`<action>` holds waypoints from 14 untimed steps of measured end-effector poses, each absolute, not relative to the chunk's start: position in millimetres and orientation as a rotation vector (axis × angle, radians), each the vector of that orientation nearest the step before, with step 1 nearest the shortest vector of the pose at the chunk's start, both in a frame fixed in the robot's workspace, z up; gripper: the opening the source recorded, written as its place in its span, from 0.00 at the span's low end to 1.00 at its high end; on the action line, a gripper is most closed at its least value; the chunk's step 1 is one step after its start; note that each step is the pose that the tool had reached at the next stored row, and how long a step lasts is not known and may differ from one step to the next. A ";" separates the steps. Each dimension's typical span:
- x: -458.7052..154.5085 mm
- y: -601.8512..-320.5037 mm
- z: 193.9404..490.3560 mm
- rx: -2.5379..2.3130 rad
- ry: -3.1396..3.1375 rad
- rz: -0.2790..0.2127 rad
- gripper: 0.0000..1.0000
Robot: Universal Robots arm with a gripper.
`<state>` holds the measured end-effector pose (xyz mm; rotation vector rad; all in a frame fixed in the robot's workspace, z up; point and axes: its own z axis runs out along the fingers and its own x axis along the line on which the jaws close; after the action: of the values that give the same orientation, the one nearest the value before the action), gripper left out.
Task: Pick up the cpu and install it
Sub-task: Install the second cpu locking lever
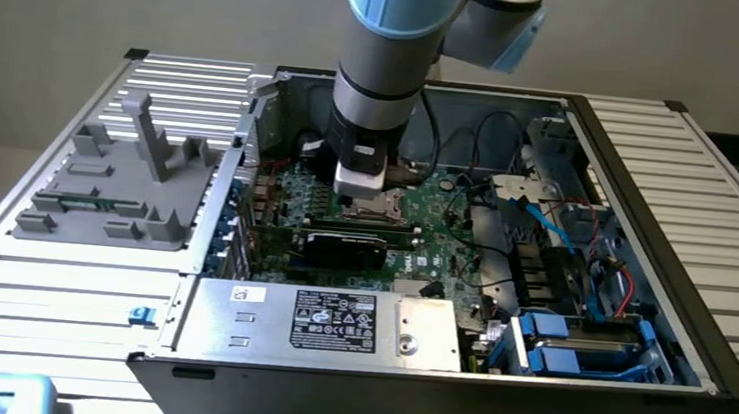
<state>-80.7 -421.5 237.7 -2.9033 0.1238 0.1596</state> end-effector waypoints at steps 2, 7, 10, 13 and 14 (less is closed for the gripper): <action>-80.7 -423.6 237.1 -2.899 0.124 0.163 0.11; -81.0 -428.1 235.3 -2.884 0.123 0.171 0.11; -81.2 -428.3 233.8 -2.874 0.122 0.173 0.11; -81.1 -428.1 232.9 -2.866 0.121 0.173 0.11; -81.1 -428.1 232.6 -2.864 0.121 0.173 0.11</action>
<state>-81.1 -428.1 232.6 -2.8642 0.1207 0.1727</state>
